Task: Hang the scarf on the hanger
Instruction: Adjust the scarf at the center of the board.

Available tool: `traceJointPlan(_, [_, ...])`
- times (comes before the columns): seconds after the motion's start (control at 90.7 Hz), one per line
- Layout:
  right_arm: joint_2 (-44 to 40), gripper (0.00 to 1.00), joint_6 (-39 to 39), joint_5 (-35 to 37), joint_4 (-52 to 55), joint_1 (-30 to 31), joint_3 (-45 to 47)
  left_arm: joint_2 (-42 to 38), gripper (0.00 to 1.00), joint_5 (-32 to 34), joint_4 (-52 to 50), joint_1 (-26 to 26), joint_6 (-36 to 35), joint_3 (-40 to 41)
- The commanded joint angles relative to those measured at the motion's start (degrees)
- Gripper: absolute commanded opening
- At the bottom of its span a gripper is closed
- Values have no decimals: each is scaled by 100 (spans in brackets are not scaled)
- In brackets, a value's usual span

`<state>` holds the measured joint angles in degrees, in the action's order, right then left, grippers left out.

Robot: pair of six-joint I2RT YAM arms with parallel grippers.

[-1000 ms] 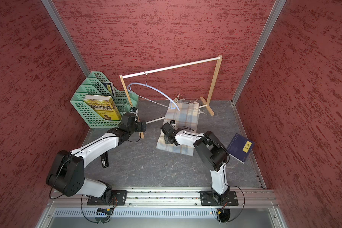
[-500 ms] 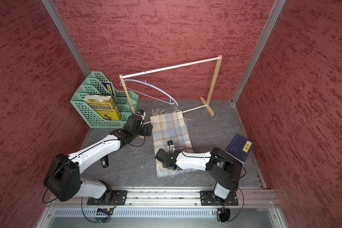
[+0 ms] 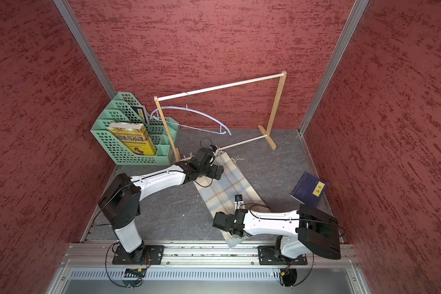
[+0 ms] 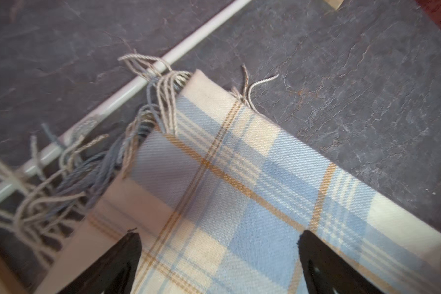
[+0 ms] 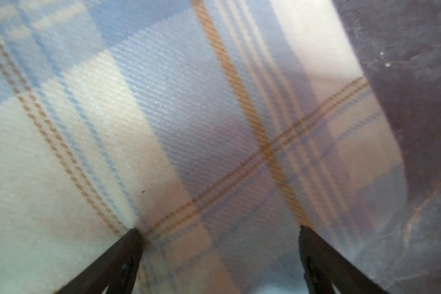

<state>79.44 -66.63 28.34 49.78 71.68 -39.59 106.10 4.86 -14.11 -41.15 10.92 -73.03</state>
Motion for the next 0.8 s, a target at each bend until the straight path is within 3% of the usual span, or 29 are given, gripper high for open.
traceJointPlan(0.0, [-131, 98, -334, 629, 562, 29, -206, 598, 100, -167, 162, 16, 120, -477])
traceJointPlan(0.187, [-398, 98, -643, 909, 829, 22, -330, 1492, 100, -362, -137, 63, 299, -1012])
traceJointPlan(0.43, [-716, 98, -1030, 525, 311, -42, 226, 1419, 100, -90, -128, 248, 778, -283])
traceJointPlan(0.573, [-520, 98, -640, 45, -761, -463, 602, 1171, 100, 86, -198, 362, 1069, 290])
traceJointPlan(0.793, [-37, 98, 292, -172, -1362, -1433, 510, 838, 100, 184, -243, 274, 1513, 950])
